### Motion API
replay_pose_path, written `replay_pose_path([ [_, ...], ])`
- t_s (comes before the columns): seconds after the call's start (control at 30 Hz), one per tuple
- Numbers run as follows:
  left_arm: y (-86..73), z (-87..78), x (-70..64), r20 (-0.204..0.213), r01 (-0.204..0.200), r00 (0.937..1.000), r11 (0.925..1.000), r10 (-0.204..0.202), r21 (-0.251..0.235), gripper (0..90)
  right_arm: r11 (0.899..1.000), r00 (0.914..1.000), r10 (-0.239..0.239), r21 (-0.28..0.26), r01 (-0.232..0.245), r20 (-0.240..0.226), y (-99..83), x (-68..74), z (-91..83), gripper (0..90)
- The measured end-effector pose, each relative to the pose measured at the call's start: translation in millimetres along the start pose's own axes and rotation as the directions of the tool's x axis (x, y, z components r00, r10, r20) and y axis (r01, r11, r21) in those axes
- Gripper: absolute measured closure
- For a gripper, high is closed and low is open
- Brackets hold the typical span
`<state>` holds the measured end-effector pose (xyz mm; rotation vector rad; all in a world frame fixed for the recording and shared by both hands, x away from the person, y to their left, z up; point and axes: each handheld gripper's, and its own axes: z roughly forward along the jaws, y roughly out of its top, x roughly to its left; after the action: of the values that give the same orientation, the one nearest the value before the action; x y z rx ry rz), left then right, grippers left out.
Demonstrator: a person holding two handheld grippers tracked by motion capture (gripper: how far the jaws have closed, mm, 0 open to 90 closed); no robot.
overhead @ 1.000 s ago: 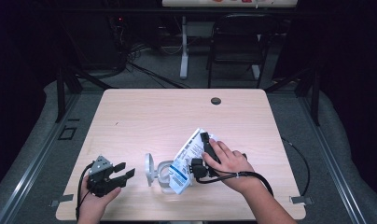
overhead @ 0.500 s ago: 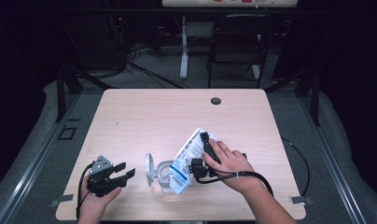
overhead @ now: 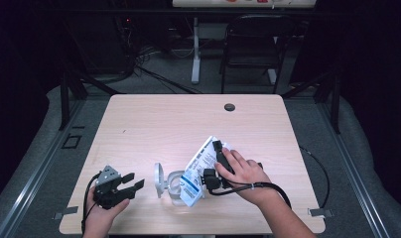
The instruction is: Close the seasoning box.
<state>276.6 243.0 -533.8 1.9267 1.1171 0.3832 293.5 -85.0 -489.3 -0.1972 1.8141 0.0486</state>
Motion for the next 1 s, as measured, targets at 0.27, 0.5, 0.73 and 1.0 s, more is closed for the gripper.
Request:
replay_pose_path([
  [0.27,0.2,0.4,0.2,0.002,-0.004,1.0,1.0,0.004,0.003,50.3,1.0,1.0,-0.003,0.004,0.003,0.002,0.5,-0.2,-0.8,51.6],
  [0.5,0.1,0.8,0.2,0.002,-0.005,1.0,1.0,0.005,0.003,50.2,1.0,0.9999,-0.009,0.003,0.009,0.011,1.0,-0.5,-1.7,51.9],
  [0.73,0.5,0.2,-0.2,0.001,-0.006,1.0,1.0,0.006,-0.002,50.3,1.0,0.9997,-0.018,0.001,0.018,0.015,1.9,-1.8,-2.9,52.4],
  [1.0,0.2,0.2,-0.3,0.001,-0.006,1.0,1.0,0.006,-0.002,50.2,1.0,0.9997,-0.016,-0.009,0.016,0.018,1.8,-1.6,-2.8,52.8],
])
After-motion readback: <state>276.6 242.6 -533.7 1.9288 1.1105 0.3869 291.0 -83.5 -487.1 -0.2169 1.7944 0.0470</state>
